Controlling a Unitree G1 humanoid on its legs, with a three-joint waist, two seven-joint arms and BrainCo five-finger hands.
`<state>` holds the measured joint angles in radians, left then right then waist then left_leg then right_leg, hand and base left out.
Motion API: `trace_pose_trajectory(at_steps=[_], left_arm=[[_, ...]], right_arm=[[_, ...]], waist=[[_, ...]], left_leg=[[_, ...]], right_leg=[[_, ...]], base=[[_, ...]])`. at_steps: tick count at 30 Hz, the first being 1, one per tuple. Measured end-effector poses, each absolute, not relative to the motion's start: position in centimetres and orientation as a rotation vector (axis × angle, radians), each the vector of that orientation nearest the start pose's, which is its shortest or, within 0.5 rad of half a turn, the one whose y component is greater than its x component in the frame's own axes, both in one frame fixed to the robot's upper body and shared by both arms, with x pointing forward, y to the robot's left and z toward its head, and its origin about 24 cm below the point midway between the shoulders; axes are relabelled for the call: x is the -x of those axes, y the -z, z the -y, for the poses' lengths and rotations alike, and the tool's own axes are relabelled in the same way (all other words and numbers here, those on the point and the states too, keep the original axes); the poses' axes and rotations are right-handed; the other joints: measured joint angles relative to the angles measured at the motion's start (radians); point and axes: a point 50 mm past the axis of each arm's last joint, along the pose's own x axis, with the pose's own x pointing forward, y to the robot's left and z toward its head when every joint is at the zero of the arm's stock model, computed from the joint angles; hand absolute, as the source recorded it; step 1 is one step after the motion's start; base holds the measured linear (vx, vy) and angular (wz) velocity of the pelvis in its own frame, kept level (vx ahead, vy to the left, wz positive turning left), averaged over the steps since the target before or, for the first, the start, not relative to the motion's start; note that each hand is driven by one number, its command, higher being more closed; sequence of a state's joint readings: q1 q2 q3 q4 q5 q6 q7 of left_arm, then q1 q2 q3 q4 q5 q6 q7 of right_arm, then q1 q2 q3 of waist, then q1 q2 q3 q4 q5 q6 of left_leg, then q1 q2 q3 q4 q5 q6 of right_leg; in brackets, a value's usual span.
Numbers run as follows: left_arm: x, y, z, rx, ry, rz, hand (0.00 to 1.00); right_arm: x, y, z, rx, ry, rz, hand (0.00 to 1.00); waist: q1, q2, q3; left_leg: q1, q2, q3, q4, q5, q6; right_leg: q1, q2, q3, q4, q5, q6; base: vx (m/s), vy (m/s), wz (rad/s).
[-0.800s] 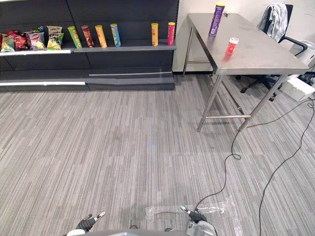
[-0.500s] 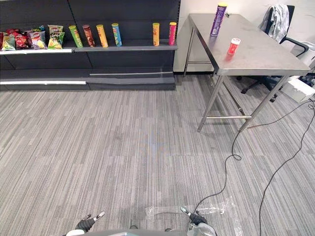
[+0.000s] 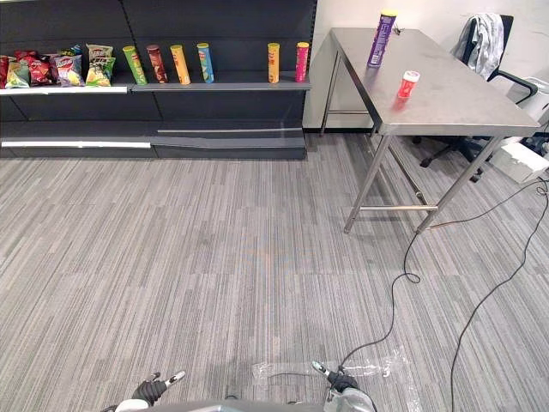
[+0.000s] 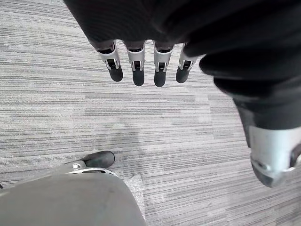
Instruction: Put the gum and the chips on the shelf.
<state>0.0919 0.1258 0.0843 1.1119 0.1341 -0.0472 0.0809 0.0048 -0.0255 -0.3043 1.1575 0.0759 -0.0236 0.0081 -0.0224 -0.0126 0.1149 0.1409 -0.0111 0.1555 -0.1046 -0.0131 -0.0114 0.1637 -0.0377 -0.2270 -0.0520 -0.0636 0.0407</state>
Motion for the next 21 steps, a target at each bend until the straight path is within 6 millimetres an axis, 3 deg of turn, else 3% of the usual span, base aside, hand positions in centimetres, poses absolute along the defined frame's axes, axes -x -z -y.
trace_pose_trajectory(at_steps=[21], left_arm=[[-7.92, 16.30, -21.52, -0.243, -0.158, -1.151, 0.00]], right_arm=[[-10.27, 16.48, 18.63, -0.163, 0.271, -1.109, 0.00]], waist=[[0.001, -0.007, 0.001]], left_leg=[[0.004, 0.004, 0.026, 0.000, 0.000, 0.000]], right_leg=[[-0.001, 0.003, 0.017, 0.000, 0.001, 0.000]], base=[[0.00, -0.001, -0.01]])
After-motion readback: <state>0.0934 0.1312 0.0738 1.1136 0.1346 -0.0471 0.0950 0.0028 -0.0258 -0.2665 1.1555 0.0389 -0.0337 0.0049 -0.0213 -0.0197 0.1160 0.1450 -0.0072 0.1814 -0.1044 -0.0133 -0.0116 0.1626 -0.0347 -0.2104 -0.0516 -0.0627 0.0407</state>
